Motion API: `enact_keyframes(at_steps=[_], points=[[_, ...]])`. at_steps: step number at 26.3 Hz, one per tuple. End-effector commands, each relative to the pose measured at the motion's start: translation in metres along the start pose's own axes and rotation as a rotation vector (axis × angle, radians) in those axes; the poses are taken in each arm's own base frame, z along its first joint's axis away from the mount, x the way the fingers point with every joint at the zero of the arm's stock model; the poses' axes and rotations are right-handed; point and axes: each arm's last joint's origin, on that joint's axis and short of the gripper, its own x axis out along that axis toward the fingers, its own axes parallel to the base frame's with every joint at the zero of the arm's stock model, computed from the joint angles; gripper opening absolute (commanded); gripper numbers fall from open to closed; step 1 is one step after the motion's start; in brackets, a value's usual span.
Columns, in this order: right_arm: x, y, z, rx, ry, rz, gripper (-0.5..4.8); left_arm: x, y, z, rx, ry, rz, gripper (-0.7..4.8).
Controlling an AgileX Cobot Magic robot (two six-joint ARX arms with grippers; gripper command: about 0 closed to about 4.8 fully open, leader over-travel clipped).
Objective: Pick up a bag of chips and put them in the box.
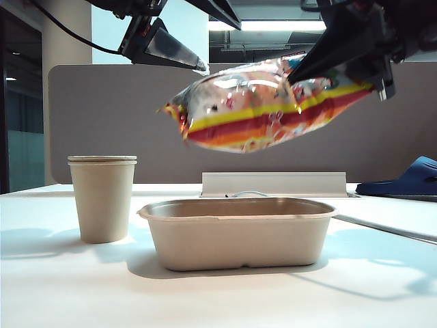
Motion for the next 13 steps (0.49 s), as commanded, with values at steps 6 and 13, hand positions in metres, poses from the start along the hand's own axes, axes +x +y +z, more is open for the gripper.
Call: enact_keyframes(at_steps=[6,13], points=[[0.011,0.000,-0.015,-0.078,-0.082,-0.072,0.75,-0.012,-0.008,0.005,0.018,-0.027,-0.015,4.04],[0.022,0.003,-0.023,-0.115,-0.123,-0.094,0.75,-0.013,-0.008,0.002,0.007,0.005,-0.013,4.04]])
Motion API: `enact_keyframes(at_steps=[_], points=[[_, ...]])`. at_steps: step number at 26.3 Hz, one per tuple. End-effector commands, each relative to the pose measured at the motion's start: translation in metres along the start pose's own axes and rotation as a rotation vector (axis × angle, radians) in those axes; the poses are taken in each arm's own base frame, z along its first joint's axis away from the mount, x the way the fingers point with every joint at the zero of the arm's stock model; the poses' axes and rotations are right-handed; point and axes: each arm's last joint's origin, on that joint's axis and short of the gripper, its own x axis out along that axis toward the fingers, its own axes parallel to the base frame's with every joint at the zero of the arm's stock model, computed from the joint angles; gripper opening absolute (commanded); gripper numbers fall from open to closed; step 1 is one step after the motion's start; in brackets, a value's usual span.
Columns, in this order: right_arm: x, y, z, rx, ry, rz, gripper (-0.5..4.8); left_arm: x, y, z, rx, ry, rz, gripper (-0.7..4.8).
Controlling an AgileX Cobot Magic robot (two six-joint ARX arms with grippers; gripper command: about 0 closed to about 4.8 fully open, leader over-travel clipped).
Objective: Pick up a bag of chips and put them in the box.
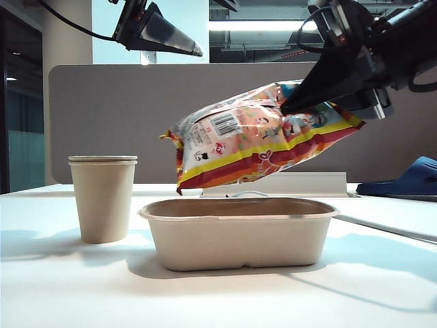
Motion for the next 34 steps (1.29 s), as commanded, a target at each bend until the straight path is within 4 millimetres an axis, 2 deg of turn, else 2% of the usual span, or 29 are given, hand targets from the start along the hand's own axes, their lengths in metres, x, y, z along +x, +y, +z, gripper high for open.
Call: enact_keyframes(at_steps=[1,8,15,34], points=[[0.004,0.005,0.002,-0.045,-0.043,-0.016,0.75,-0.001,-0.001,-0.002,0.001,0.027,-0.006,4.04],[0.010,0.008,-0.007,-0.074,-0.066,-0.044,0.75,-0.001,-0.002,-0.015,0.002,0.148,-0.004,4.04],[0.010,0.008,-0.006,-0.085,-0.072,-0.057,0.75,-0.003,-0.003,-0.023,0.023,0.223,-0.007,4.04],[0.014,0.010,-0.017,-0.072,-0.038,-0.042,0.75,-0.004,-0.003,-0.021,0.029,0.206,-0.004,4.04]])
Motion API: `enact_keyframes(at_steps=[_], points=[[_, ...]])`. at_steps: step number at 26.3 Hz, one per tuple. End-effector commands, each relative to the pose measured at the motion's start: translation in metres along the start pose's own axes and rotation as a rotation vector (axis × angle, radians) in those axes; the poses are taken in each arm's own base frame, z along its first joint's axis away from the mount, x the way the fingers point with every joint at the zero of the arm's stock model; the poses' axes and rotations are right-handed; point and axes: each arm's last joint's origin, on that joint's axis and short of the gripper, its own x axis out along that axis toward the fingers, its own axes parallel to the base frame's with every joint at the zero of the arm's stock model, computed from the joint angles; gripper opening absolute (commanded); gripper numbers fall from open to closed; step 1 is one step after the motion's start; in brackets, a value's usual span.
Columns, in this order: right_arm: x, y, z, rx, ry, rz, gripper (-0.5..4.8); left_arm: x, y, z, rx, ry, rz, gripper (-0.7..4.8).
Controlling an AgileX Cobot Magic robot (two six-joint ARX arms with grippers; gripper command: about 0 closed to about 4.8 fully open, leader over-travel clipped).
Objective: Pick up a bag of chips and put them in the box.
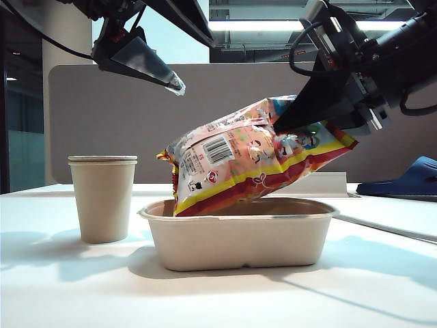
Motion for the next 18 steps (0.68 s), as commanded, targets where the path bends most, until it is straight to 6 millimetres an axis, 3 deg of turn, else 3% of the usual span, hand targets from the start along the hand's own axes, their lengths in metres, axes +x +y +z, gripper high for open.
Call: enact_keyframes(at_steps=[1,18], points=[[0.001,0.004,0.003,-0.020,-0.015,0.017,0.75,-0.001,-0.001,0.003,0.012,-0.025,-0.002,4.04],[0.022,-0.002,-0.011,0.019,0.041,-0.007,0.75,-0.001,-0.001,0.004,0.014,-0.030,-0.004,4.04]])
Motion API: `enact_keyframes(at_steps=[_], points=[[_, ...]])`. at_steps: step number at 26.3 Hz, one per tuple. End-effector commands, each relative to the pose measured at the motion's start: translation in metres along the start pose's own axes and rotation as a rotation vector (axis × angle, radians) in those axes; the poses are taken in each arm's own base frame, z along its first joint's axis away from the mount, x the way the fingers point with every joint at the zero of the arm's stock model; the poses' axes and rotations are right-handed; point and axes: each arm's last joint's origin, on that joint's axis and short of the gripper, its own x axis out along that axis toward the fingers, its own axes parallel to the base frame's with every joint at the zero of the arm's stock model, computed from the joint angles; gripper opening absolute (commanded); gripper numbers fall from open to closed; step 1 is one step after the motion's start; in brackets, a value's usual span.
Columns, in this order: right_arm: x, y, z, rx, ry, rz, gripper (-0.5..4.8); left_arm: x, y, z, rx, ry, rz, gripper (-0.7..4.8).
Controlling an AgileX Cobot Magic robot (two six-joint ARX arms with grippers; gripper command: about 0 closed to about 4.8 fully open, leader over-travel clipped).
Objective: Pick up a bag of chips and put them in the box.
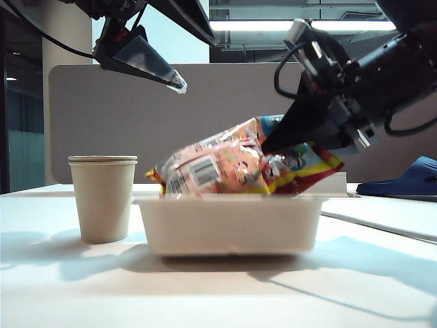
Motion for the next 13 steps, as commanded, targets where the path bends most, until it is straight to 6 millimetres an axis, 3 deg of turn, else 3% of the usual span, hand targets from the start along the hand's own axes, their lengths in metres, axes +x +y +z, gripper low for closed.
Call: enact_keyframes(at_steps=[1,13], points=[[0.0044,-0.0023,-0.0015,0.010,0.007,-0.001,0.75,-0.0013,-0.0012,0.0025,0.010,-0.018,-0.005,4.04],[0.0063,-0.0035,-0.0023,0.009,0.005,-0.007,0.75,-0.0013,-0.0011,0.0027,0.012,-0.020,-0.004,4.04]])
